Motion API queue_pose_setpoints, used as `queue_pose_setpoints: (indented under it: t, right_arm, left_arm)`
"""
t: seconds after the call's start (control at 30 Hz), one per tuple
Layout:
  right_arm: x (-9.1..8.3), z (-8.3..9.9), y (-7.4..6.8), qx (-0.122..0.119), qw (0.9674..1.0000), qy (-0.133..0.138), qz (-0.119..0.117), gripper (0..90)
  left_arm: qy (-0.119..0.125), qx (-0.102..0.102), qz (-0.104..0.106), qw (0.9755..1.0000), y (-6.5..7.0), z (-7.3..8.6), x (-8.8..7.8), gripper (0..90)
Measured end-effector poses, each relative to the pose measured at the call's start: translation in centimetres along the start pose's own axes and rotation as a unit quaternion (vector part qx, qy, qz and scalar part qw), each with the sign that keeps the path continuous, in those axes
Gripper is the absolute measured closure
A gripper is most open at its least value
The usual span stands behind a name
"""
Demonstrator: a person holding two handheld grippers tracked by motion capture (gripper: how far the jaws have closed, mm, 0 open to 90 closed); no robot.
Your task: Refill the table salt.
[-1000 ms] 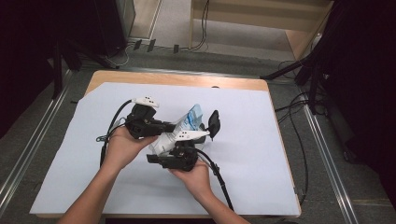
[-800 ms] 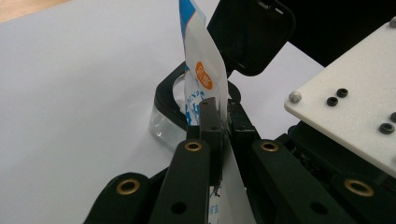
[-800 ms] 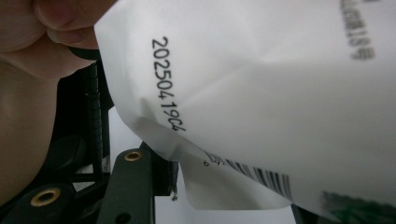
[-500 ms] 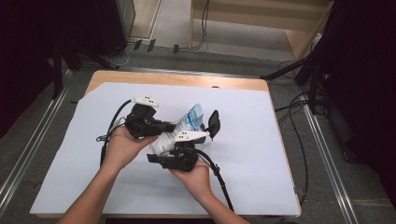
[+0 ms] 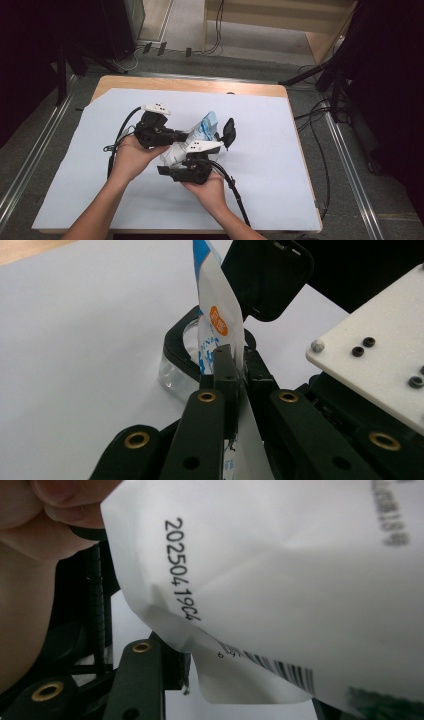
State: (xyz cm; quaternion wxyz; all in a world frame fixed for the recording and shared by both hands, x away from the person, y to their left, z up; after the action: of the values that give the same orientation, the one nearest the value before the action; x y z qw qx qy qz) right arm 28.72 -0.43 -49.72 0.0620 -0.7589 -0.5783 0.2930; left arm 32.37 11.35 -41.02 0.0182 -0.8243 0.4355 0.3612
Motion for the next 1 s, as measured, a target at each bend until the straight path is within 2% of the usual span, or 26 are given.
queue_pose_setpoints:
  t: [0.2,0.3,0.53,1.0]
  right_arm:
    - [0.06,0.07,-0.06,-0.017,0.9997,-0.008,0.012,55.1]
    - [0.02,0.05,-0.07,-0.021,0.9996,-0.011,0.013,57.7]
    - [-0.16,-0.05,-0.11,-0.006,1.0,-0.002,0.004,60.5]
    - [-0.18,-0.09,-0.1,0.004,1.0,0.005,-0.005,60.7]
  left_arm:
    - [-0.001,0.0,-0.001,1.0,-0.04,0.0,0.03,89.2]
    - [0.0,0.001,0.001,1.0,0.02,0.0,0.05,89.2]
    - [0.004,0.003,0.001,1.0,0.08,-0.06,-0.04,89.1]
    - [0.006,0.005,-0.001,1.0,0.14,-0.1,-0.06,88.7]
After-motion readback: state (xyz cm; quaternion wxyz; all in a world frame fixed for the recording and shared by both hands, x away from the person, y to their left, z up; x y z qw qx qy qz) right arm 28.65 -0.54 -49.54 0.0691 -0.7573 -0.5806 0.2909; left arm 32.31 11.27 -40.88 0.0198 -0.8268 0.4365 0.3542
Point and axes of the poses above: each handheld gripper's, and its own axes: x roughly forward along the jaws, z roughly out of its underside, y roughly to its right, the point moved 3 cm from there along x, roughly forward along the jaws
